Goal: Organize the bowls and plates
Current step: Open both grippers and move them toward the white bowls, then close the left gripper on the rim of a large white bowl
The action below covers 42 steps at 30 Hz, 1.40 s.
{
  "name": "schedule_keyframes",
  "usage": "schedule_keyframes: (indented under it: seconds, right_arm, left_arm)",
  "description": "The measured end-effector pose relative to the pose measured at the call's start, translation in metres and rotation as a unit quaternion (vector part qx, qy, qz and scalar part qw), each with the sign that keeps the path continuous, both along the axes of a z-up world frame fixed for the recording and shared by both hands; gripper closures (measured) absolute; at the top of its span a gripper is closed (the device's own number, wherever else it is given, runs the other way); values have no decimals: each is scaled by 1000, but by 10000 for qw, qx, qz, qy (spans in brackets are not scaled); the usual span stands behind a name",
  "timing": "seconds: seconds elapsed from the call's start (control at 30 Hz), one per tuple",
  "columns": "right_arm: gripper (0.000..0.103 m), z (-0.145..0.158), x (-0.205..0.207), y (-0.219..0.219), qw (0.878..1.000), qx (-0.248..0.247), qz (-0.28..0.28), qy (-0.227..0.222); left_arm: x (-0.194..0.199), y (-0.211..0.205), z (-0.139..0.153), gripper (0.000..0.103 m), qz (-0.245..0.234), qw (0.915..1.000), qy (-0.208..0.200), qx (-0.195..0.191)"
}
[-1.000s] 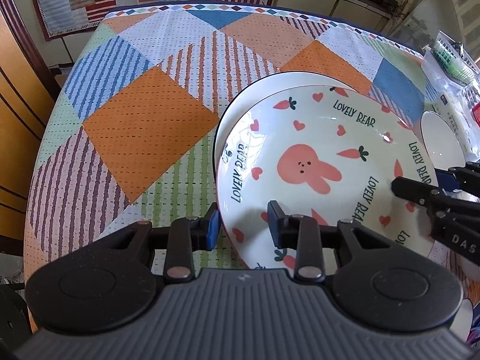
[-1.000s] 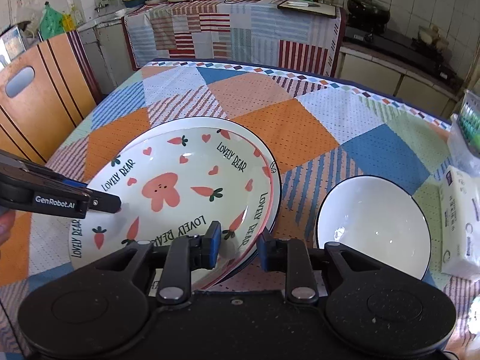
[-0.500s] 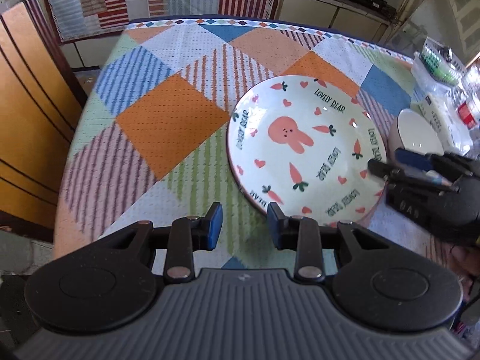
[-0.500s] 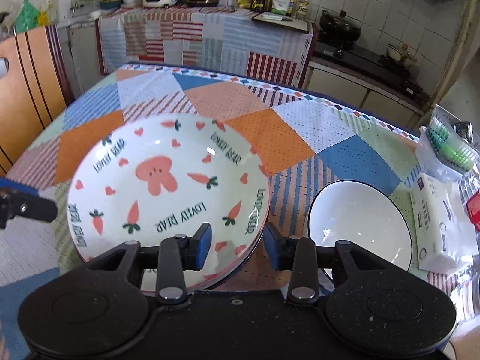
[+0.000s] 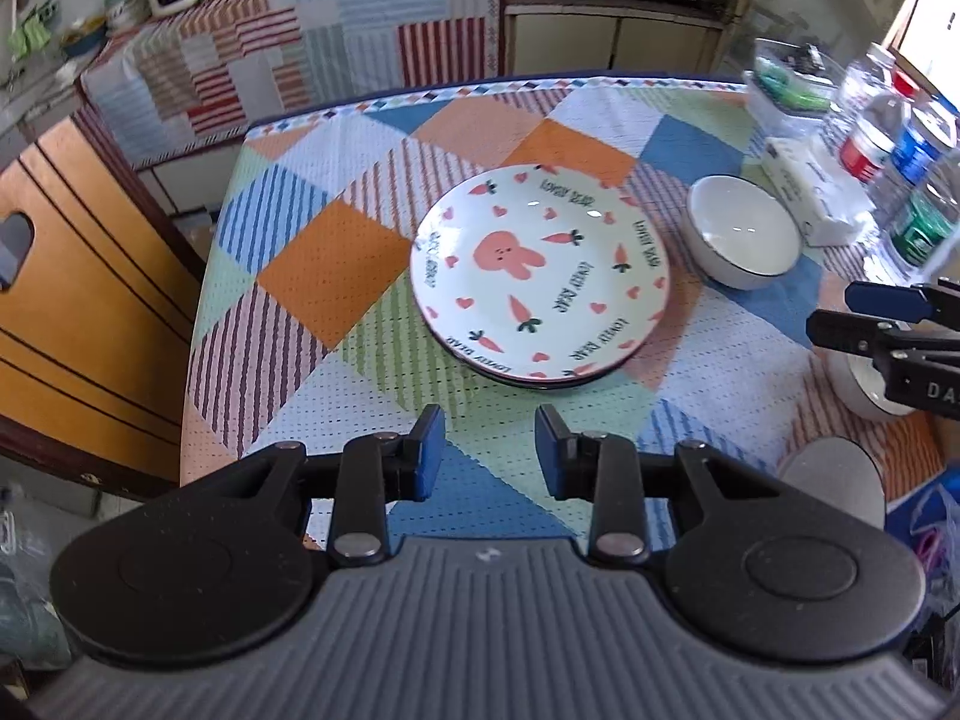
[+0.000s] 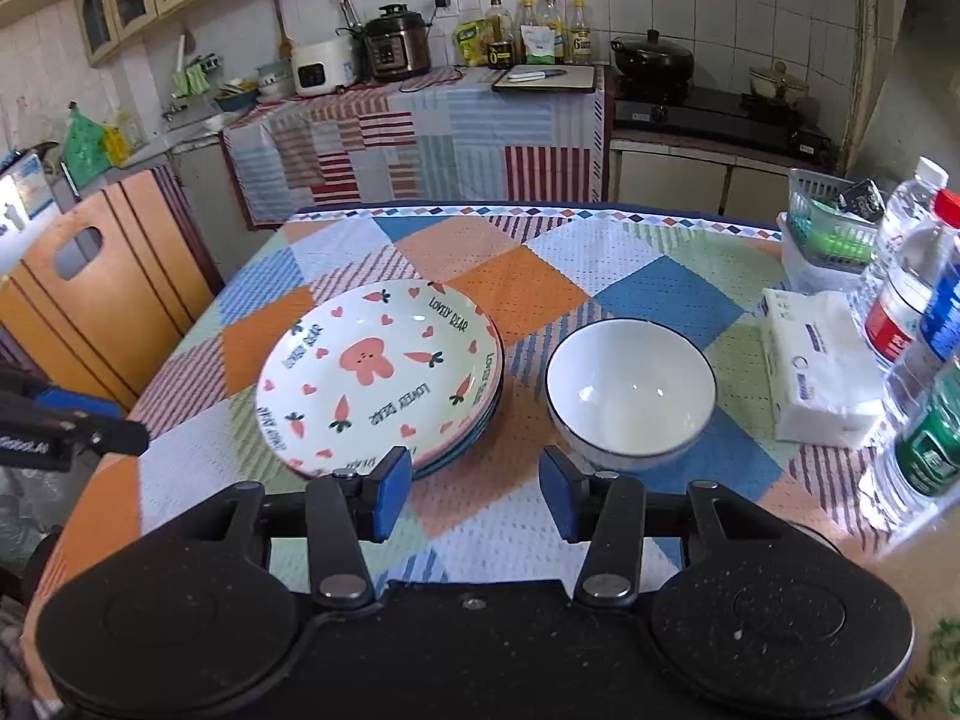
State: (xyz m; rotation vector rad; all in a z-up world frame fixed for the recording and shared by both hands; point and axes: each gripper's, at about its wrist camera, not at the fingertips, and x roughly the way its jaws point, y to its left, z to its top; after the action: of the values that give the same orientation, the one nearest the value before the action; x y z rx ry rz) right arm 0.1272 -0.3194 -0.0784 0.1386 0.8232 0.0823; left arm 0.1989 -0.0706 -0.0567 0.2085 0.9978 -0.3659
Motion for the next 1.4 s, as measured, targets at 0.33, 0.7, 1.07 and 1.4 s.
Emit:
schedule_keyframes:
  seconds: [0.33,0.7,1.07,1.4]
  right_arm:
    - [36,29,-65,-17,9983,-264,517,-77]
    - [14,-6,-120,-24,9942,-412,953,282]
    - [6,-56,-137,-5,9875,-450,1403,558]
    - [6,-101,-124,7,9843,-872,1373,682]
  left_arm:
    - [-47,-40,27,60,-626,9978,-101,172]
    - [-85,-80,9,40,-1075,9938,134,232]
    - [-87,-103,-27,25,-1181,9918,443,214]
    - [-76,-117,-63,12,-1243,9896,725,75]
